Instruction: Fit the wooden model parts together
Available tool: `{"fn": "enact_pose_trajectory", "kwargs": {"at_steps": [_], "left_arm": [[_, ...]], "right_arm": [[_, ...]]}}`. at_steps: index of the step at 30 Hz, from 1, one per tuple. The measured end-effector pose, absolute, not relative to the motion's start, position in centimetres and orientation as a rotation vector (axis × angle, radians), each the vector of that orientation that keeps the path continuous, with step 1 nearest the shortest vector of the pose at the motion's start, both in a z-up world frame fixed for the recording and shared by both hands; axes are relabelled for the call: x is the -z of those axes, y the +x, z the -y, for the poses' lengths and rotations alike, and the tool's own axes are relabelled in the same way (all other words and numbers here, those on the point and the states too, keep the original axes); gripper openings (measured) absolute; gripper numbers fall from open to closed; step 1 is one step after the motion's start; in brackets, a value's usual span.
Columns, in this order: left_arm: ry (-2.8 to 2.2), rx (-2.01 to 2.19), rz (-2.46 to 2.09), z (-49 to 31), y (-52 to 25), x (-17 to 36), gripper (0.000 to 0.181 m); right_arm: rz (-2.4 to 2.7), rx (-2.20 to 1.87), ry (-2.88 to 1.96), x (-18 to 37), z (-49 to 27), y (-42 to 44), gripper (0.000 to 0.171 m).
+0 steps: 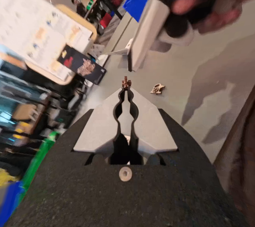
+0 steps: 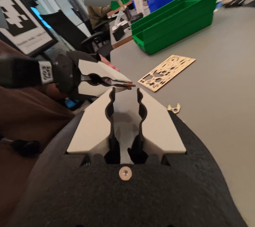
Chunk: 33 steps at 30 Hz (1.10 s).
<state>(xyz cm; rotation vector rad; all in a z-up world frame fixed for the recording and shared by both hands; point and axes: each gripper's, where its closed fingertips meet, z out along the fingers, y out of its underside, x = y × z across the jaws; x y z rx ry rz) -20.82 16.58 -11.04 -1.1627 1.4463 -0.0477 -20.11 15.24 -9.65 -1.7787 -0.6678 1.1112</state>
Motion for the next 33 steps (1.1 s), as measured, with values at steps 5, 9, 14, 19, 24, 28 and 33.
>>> {"fn": "enact_pose_trajectory", "kwargs": {"at_steps": [5, 9, 14, 19, 24, 28, 33], "left_arm": [[-0.747, -0.28, -1.642, -14.7, -20.7, 11.8, 0.0], [-0.641, -0.345, -1.683, -13.9, -20.7, 12.2, 0.0], [-0.549, -0.391, -1.728, -13.2, -20.6, 12.7, 0.0], [-0.541, -0.395, -1.759, -13.1, -20.6, 13.3, 0.0], [-0.528, -0.408, -1.786, -12.9, -20.7, 13.9, 0.0], [-0.529, -0.419, -1.799, -13.0, -20.7, 14.1, 0.001], [-0.557, -0.433, -1.78, -13.3, -20.7, 14.2, 0.001]], "right_arm": [[0.74, -1.263, -1.864, 11.2, -13.6, -20.6, 0.035], [0.869, -1.185, -1.902, 12.4, -12.7, -21.2, 0.032], [0.898, -1.12, -1.897, 12.4, -12.9, -21.1, 0.021], [0.973, -1.02, -1.917, 13.0, -12.7, -21.0, 0.023], [1.057, -0.946, -1.95, 13.8, -12.2, -21.2, 0.022], [1.089, -0.871, -1.976, 14.5, -12.2, -21.2, 0.021], [1.083, -0.844, -1.98, 14.4, -12.5, -21.0, 0.02]]}}
